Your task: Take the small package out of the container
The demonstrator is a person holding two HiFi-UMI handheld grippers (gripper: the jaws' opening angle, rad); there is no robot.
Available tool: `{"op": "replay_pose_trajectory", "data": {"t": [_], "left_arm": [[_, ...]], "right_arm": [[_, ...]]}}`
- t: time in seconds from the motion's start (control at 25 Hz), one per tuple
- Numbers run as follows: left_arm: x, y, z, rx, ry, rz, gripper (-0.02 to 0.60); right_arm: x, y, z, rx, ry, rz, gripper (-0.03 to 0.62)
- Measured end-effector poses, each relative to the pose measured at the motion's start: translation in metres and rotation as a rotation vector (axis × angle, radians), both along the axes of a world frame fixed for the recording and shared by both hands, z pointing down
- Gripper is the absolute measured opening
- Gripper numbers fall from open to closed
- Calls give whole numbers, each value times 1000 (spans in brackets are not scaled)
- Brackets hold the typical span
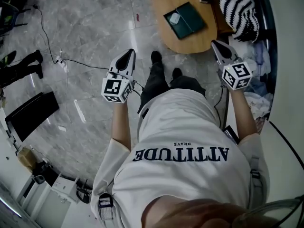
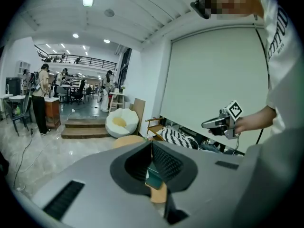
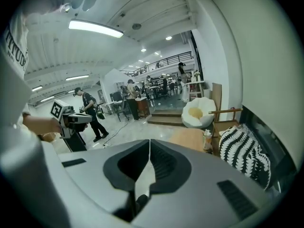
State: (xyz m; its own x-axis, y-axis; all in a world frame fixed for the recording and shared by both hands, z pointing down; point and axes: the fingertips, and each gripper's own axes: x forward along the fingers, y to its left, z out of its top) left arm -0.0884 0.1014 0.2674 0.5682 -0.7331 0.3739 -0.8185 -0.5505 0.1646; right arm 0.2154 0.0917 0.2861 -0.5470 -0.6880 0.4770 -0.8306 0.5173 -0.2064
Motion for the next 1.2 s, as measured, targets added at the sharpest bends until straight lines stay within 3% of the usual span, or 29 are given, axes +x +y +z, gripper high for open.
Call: {"op": "replay_pose_trajectory", "data": {"t": [0.48,0.92,1.2], "left_arm": [[-24,-127,44,-38,24,194,23],[-32,-177,112,-114,81,293,23],[-26,-188,155,-157,71,342,23]], "right_arm": [[-54,-82,31,-83,41,106,23],[-90,-109,84,-208,73,153,23],[-94,-124,128,-282,108,152,23]]}}
